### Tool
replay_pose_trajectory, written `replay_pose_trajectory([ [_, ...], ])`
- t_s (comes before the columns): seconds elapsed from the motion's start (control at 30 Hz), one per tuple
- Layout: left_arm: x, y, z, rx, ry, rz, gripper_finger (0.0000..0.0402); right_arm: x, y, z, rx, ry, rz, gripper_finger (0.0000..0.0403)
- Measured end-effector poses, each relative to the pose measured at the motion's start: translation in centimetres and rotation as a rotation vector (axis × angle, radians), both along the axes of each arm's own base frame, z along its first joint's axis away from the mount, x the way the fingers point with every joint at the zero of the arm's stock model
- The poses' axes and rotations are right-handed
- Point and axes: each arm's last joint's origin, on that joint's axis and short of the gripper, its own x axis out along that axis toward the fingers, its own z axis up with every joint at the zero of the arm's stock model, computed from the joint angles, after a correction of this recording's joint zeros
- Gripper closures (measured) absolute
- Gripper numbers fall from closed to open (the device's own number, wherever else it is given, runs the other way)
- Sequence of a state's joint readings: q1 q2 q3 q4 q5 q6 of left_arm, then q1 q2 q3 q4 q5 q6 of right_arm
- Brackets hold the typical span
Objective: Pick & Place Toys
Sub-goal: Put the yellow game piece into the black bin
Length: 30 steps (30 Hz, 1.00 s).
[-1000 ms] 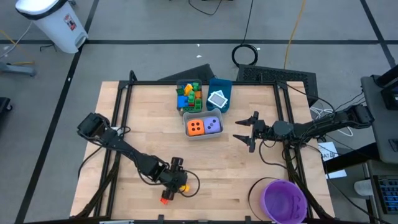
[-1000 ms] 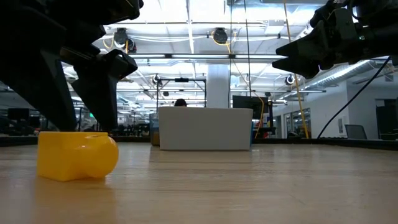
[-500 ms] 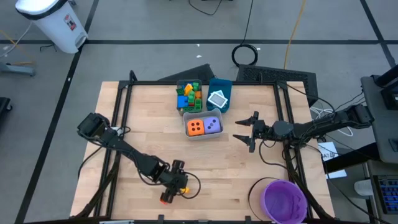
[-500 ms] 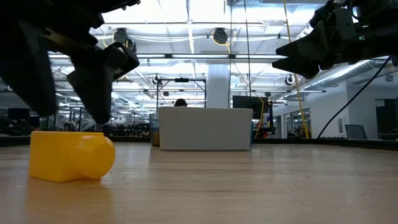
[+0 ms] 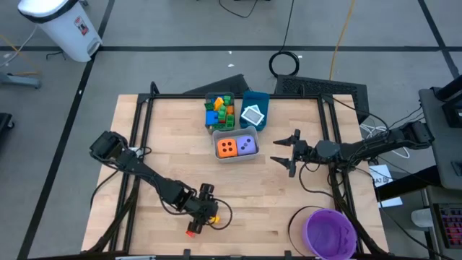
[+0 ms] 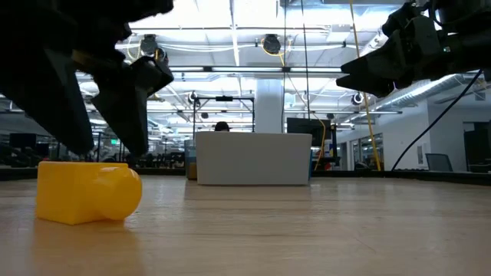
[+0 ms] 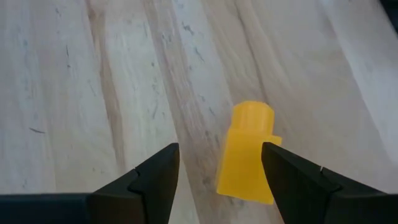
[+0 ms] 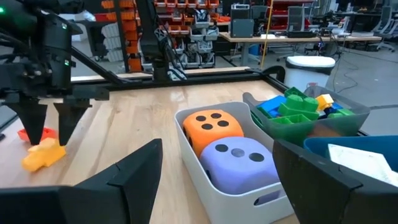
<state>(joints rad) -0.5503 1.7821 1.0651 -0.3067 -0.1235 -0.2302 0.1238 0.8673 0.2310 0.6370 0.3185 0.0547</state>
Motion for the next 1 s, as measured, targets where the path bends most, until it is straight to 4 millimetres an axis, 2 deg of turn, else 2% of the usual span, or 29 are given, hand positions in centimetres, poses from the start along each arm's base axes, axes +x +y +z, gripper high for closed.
replay_pose_trajectory([
  [0.2,-0.3,0.6,-1.8,-0.026,-0.136,0.031,0.0165,-0.2,-0.1,-0.6,-0.042,0.019,-0.011,0.0124],
  [0.37,-1.2,2.2,-4.0,-0.086,-0.28,0.04,0.0165,-0.9,-1.0,-1.8,-0.03,0.042,-0.144,0.0124],
  [0.57,-2.6,4.4,-6.0,-0.135,-0.29,0.132,0.0165,-1.8,-2.2,-3.0,0.056,-0.008,-0.241,0.0124],
  [0.67,-2.5,4.9,-6.2,-0.179,-0.266,0.177,0.0165,-2.0,-2.5,-3.1,0.076,-0.034,-0.257,0.0124],
  [0.83,-1.8,5.0,-5.6,-0.247,-0.34,0.173,0.0165,-1.9,-2.5,-3.0,0.08,-0.042,-0.237,0.0124],
  [1.0,-2.1,4.1,-5.5,-0.291,-0.319,-0.054,0.0165,-1.8,-2.3,-2.8,0.088,-0.058,-0.155,0.0124],
])
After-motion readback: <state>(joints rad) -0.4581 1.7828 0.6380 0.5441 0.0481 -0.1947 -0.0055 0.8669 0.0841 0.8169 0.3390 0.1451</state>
